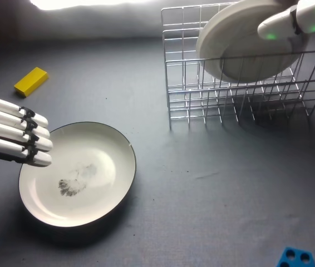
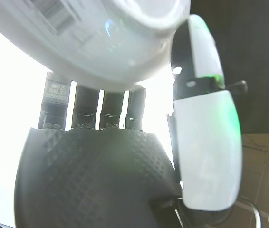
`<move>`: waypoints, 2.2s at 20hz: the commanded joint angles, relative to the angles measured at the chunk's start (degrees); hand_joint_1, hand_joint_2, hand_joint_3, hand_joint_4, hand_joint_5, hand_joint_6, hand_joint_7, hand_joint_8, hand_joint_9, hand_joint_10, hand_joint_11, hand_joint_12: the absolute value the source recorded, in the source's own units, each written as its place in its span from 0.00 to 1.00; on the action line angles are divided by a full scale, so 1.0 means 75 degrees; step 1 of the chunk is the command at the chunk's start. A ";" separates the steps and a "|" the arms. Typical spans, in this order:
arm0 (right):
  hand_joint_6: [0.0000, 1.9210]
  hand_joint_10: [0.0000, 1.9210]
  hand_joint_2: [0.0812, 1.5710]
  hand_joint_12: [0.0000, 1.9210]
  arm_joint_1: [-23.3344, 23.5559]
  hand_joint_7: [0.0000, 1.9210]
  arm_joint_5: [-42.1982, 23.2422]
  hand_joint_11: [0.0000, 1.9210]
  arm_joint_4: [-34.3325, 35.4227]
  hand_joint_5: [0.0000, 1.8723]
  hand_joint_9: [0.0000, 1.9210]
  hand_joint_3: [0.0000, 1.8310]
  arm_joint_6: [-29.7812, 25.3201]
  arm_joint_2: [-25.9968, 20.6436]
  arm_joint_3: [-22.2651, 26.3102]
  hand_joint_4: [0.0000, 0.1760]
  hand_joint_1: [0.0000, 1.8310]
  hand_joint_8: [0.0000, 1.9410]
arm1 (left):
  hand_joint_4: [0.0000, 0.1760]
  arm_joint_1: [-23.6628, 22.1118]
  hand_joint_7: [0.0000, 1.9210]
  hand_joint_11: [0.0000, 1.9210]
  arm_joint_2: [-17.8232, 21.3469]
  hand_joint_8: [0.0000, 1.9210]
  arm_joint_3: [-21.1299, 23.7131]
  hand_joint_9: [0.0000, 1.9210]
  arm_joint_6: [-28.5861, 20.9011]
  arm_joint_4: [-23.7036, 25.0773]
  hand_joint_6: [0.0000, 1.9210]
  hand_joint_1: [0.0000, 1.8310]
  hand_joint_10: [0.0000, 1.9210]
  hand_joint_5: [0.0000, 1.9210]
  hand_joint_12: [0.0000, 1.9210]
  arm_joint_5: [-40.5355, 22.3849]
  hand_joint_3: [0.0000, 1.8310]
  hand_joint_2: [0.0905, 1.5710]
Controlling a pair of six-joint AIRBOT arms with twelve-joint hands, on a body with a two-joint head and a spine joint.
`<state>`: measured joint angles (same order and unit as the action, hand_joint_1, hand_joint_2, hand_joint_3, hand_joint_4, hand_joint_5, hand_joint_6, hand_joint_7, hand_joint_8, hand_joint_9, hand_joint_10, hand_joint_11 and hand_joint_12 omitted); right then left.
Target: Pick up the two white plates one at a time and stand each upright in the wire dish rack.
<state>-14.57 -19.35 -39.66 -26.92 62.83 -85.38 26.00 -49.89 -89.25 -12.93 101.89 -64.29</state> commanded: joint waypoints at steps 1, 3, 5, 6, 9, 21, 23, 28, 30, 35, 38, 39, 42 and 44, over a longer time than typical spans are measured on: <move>0.00 0.00 0.66 0.59 0.0063 0.43 -0.0424 0.18 0.0171 0.40 0.43 0.00 0.0001 -0.0053 -0.0057 0.00 0.52 0.00 | 0.00 -0.0003 0.01 0.00 0.0016 0.00 -0.0001 0.00 0.0011 -0.0450 0.00 0.00 0.00 0.00 0.00 -0.0149 0.00 0.69; 0.00 0.00 0.68 0.62 0.0089 0.39 -0.0433 0.14 0.0171 0.36 0.39 0.00 0.0001 -0.0055 -0.0057 0.00 0.47 0.00 | 0.00 0.0126 0.00 0.00 -0.0011 0.00 0.0000 0.00 0.0011 -0.0450 0.00 0.00 0.00 0.00 0.00 -0.0085 0.00 0.69; 0.00 0.00 0.71 0.63 0.0113 0.33 -0.0446 0.09 0.0171 0.29 0.34 0.01 0.0001 -0.0057 -0.0056 0.00 0.41 0.00 | 0.00 0.0200 0.01 0.00 -0.0030 0.00 0.0001 0.00 0.0011 -0.0450 0.00 0.00 0.00 0.00 0.00 -0.0043 0.00 0.69; 0.00 0.00 0.70 0.63 0.0128 0.31 -0.0447 0.08 0.0171 0.27 0.32 0.00 0.0001 -0.0058 -0.0056 0.00 0.40 0.00 | 0.00 0.0249 0.01 0.00 -0.0044 0.00 0.0000 0.00 0.0011 -0.0450 0.00 0.00 0.00 0.01 0.00 -0.0014 0.00 0.69; 0.00 0.00 0.67 0.57 0.0170 0.21 -0.0447 0.00 0.0171 0.18 0.20 0.00 0.0020 -0.0062 -0.0056 0.00 0.38 0.00 | 0.00 0.0359 0.00 0.00 -0.0079 0.00 0.0000 0.00 0.0012 -0.0450 0.00 0.00 0.00 0.00 0.00 0.0073 0.00 0.69; 0.00 0.00 0.60 0.17 0.0256 0.02 -0.0519 0.00 0.0170 0.03 0.01 0.00 0.0019 -0.0076 -0.0030 0.00 0.32 0.00 | 0.00 0.0569 0.00 0.00 -0.0209 0.00 -0.0124 0.00 0.0027 -0.0450 0.00 0.00 0.00 0.00 0.00 0.0394 0.00 0.68; 0.00 0.00 0.61 0.14 0.0277 0.00 -0.0523 0.00 0.0169 0.01 0.00 0.00 0.0031 -0.0092 0.0016 0.00 0.29 0.00 | 0.00 0.0588 0.00 0.00 -0.0218 0.00 -0.0148 0.00 0.0056 -0.0449 0.00 0.00 0.00 0.01 0.00 0.0426 0.00 0.69; 0.00 0.00 0.58 0.00 0.0443 0.00 -0.0709 0.00 0.0104 0.00 0.00 0.00 0.0362 -0.0215 0.0233 0.00 0.32 0.00 | 0.00 0.0605 0.01 0.00 -0.0242 0.00 -0.0202 0.00 0.0087 -0.0449 0.00 0.00 0.00 0.00 0.00 0.0474 0.00 0.69; 0.00 0.00 0.55 0.00 0.0502 0.00 -0.0776 0.00 -0.0209 0.00 0.00 0.00 0.0542 -0.0245 0.0317 0.00 0.34 0.00 | 0.00 0.0611 0.00 0.00 -0.0250 0.00 -0.0223 0.00 0.0090 -0.0449 0.00 0.00 0.00 0.01 0.00 0.0487 0.00 0.68; 0.00 0.00 0.49 0.00 0.0531 0.00 -0.0992 0.00 -0.0971 0.00 0.00 0.00 0.1684 -0.0324 0.0745 0.00 0.33 0.00 | 0.00 0.0644 0.01 0.00 -0.0269 0.00 -0.0238 0.00 0.0103 -0.0448 0.00 0.00 0.00 0.01 0.00 0.0501 0.00 0.68; 0.00 0.00 0.49 0.00 0.0545 0.00 -0.0991 0.00 -0.1041 0.00 0.00 0.00 0.2837 -0.0369 0.1148 0.00 0.33 0.00 | 0.00 0.0668 0.00 0.00 -0.0286 0.00 -0.0257 0.00 0.0106 -0.0447 0.00 0.00 0.00 0.00 0.00 0.0533 0.00 0.68; 0.00 0.00 0.49 0.00 0.0550 0.00 -0.0990 0.00 -0.1041 0.00 0.00 0.00 0.3243 -0.0380 0.1293 0.00 0.33 0.00 | 0.00 0.0681 0.01 0.00 -0.0295 0.00 -0.0272 0.00 0.0106 -0.0447 0.00 0.00 0.00 0.01 0.00 0.0542 0.00 0.68; 0.00 0.00 0.48 0.00 0.0560 0.00 -0.0969 0.00 -0.1038 0.00 0.00 0.00 0.5136 -0.0521 0.2181 0.00 0.34 0.00 | 0.00 0.0744 0.00 0.00 -0.0330 0.00 -0.0332 0.00 0.0106 -0.0447 0.00 0.00 0.00 0.00 0.00 0.0568 0.00 0.68; 0.00 0.00 0.47 0.00 0.0556 0.00 -0.0801 0.00 -0.0739 0.00 0.00 0.00 0.6330 -0.0583 0.2815 0.00 0.32 0.00 | 0.00 0.0786 0.00 0.00 -0.0337 0.00 -0.0340 0.00 0.0105 -0.0447 0.00 0.00 0.00 0.00 0.00 0.0580 0.00 0.68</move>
<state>-11.33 -20.97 -46.26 22.02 58.61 -63.42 32.03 -52.60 -91.42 -12.12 101.34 -58.89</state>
